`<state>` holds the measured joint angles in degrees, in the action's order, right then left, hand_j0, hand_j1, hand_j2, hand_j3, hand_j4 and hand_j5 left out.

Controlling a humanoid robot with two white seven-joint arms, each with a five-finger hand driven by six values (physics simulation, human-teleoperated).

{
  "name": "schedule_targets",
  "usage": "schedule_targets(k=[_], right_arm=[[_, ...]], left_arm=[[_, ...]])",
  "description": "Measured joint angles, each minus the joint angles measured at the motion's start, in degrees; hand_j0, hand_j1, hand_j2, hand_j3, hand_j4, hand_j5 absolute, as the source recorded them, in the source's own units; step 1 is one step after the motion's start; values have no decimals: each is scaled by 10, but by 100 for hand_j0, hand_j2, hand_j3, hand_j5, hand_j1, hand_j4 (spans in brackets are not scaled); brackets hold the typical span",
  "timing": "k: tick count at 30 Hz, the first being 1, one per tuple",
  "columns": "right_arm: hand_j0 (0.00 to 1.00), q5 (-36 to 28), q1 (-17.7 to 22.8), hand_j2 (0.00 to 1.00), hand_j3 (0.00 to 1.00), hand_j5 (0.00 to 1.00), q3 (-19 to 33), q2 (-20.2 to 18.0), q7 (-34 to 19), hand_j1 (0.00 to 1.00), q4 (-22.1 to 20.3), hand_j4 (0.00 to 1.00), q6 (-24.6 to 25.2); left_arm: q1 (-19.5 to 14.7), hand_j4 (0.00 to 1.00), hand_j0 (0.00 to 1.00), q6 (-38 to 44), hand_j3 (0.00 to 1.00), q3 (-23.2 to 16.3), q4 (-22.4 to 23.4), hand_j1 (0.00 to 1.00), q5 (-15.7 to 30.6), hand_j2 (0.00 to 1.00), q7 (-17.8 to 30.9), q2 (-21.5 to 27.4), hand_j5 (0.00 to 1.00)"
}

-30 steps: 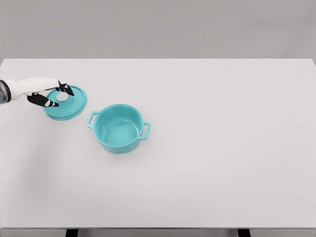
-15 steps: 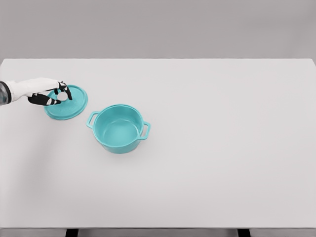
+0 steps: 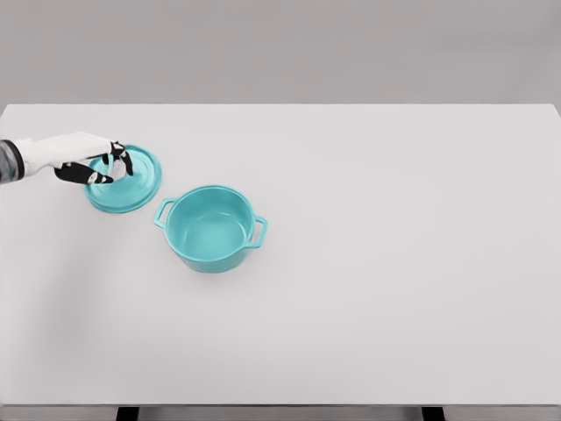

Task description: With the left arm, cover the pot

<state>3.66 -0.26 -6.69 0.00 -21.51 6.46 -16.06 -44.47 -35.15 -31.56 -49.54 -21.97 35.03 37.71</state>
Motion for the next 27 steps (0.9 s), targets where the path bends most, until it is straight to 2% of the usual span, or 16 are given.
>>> schedule_targets(k=[14,27], right_arm=[[100,0,0,100,100,100,0,0,0,100,0,100,0],[100,0,0,100,100,100,0,0,0,100,0,100,0]], left_arm=[[3,52,52,0,52,-1,1,52,2,52,0,0,52],[2,52,52,0,52,-2,-21,52,21,52,0,2,52]])
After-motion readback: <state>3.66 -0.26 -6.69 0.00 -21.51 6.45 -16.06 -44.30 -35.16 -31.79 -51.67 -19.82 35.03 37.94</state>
